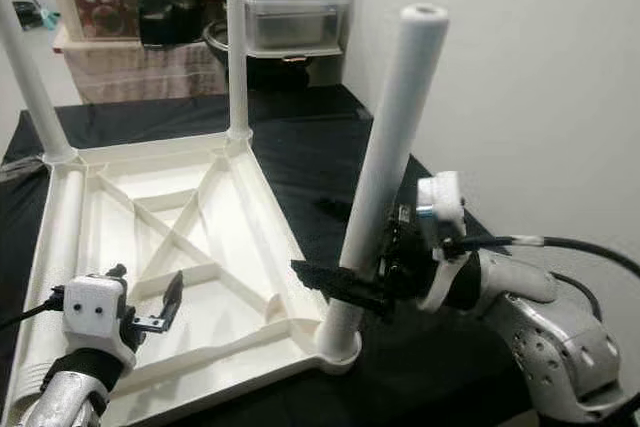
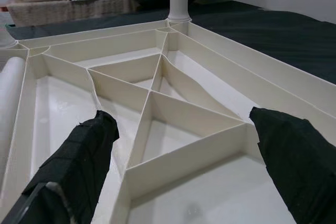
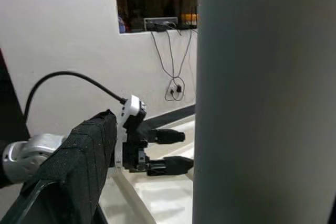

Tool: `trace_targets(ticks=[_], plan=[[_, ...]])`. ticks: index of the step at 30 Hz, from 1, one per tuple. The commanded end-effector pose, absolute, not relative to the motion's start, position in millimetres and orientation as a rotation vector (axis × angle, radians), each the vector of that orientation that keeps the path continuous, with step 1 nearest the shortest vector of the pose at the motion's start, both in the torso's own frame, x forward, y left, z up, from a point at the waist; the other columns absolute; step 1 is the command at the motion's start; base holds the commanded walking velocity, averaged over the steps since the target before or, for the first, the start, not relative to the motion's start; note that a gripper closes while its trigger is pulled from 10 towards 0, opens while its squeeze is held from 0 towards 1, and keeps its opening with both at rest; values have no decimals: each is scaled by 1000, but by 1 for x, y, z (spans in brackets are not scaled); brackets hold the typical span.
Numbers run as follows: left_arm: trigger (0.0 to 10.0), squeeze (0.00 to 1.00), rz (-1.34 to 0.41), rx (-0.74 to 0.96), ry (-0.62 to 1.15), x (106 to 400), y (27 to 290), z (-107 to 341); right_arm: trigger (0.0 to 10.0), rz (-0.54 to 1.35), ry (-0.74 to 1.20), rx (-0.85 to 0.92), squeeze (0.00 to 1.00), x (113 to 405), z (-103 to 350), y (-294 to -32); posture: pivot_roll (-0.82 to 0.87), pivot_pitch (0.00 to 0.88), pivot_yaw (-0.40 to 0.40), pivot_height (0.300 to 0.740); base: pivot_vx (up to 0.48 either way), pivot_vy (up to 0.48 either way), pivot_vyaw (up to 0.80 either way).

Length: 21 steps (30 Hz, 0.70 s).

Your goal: Building children table

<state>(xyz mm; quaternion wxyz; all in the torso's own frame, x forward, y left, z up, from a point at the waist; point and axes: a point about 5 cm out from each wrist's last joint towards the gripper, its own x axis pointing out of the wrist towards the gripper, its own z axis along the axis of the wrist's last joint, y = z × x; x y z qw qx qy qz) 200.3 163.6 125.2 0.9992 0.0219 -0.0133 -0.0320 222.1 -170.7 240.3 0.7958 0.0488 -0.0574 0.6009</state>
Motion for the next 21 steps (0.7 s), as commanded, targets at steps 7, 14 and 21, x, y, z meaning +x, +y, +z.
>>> trace_targets(ticks=[7, 14, 21], plan=[[10000, 0, -84, 32, -1, 203, 159, 117, 10000, 902, 65, 5, 0, 268, 203, -181, 30, 0, -109, 740, 0, 0, 0], [10000, 0, -85, 41, 1, 204, 158, 116, 10000, 398, 218, 37, 0, 310, 175, -210, 31, 0, -113, 740, 0, 0, 0], [10000, 0, -82, 46, 1, 203, 158, 115, 0, 230, 220, 44, 0, 316, 168, -225, 35, 0, -118, 740, 0, 0, 0]])
